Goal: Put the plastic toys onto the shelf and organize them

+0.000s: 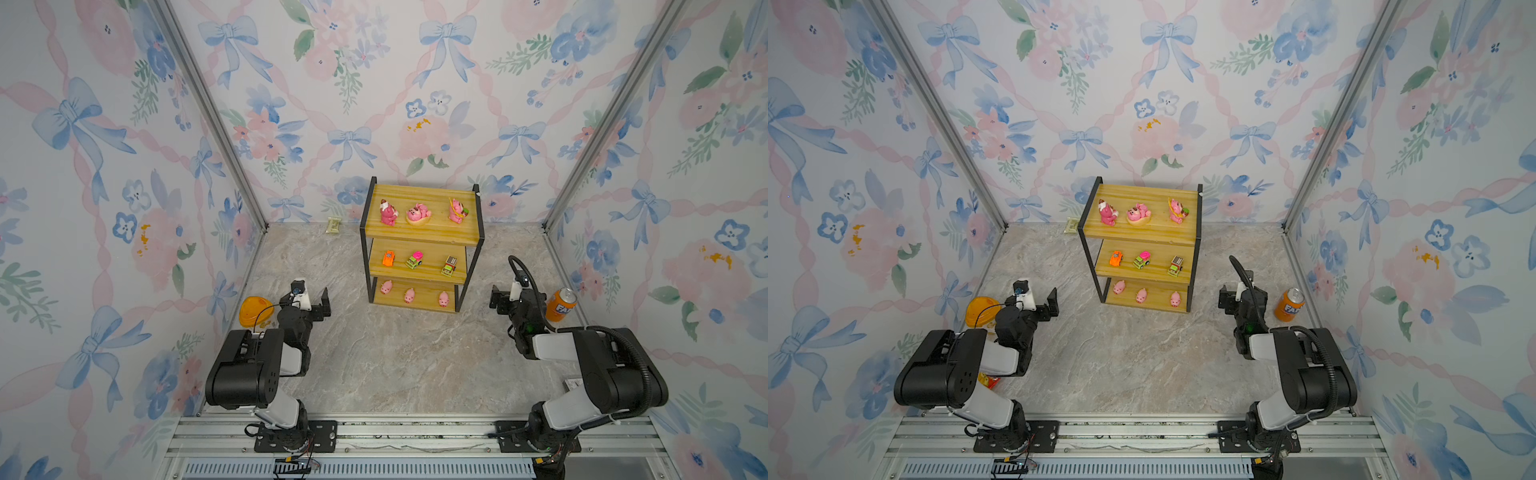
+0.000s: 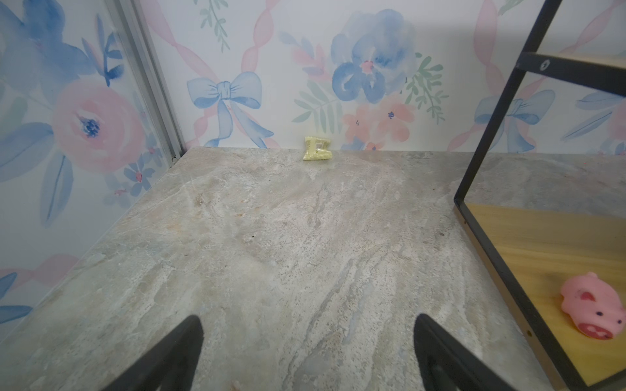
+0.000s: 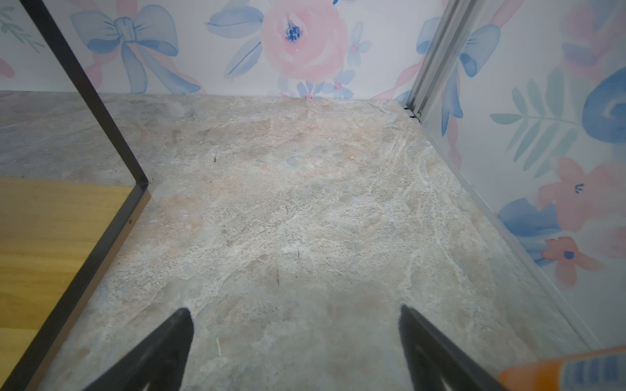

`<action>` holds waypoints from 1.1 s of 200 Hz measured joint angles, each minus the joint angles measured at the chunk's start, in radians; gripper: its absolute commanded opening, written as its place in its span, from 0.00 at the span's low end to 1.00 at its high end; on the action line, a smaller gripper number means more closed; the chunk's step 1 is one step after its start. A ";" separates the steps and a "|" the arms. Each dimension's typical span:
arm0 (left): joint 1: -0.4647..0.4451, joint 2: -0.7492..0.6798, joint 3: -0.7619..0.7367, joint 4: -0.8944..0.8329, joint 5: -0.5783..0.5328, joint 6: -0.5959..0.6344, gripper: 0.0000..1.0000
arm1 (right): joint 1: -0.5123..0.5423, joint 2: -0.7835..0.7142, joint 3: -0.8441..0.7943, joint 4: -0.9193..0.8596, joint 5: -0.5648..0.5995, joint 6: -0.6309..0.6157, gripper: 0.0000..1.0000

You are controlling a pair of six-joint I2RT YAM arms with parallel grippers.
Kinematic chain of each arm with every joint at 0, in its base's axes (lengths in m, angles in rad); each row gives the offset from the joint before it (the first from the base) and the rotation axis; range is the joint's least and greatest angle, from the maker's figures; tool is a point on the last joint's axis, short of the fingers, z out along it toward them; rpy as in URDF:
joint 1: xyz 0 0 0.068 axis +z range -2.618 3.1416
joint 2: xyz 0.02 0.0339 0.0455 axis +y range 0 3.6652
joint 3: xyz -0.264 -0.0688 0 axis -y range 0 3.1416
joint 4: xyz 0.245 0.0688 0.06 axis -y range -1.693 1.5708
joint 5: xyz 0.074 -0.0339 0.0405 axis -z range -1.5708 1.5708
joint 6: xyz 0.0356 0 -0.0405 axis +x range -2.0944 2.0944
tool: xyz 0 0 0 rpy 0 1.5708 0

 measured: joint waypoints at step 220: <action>-0.025 0.000 0.011 -0.041 -0.012 0.023 0.97 | -0.007 0.000 0.000 0.002 -0.016 -0.002 0.97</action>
